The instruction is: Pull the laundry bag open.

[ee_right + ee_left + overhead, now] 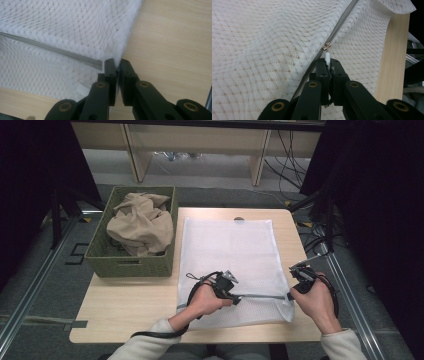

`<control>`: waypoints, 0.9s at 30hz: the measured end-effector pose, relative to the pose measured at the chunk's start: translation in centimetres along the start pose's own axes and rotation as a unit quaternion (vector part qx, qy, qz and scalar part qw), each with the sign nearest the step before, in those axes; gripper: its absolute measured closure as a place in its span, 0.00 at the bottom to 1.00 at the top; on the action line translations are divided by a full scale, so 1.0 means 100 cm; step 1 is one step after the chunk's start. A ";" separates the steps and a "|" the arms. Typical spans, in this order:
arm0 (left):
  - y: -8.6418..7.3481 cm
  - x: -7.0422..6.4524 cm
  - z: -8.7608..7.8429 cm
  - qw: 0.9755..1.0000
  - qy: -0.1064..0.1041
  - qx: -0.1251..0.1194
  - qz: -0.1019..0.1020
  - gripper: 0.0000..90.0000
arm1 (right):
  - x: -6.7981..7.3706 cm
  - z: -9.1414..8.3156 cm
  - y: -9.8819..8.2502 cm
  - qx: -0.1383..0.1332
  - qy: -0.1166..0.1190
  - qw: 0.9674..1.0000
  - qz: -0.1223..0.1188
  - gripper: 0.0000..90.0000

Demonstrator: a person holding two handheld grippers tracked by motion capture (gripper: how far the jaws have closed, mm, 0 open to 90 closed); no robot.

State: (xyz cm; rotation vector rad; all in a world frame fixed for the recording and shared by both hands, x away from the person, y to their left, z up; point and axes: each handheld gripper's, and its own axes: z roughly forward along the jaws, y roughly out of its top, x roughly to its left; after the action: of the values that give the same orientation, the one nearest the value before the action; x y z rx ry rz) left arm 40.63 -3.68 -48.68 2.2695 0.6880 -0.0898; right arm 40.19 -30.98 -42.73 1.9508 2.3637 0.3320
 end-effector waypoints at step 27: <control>-0.007 0.007 -0.009 1.000 0.008 0.001 -0.007 0.97 | -0.004 0.001 0.000 -0.011 -0.006 1.000 -0.015 0.96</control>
State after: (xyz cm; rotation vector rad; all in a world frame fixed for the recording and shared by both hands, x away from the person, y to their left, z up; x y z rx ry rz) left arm 40.75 -2.30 -48.67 2.2693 0.7118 -0.0790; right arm 40.30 -31.35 -42.89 1.8998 2.3682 0.3420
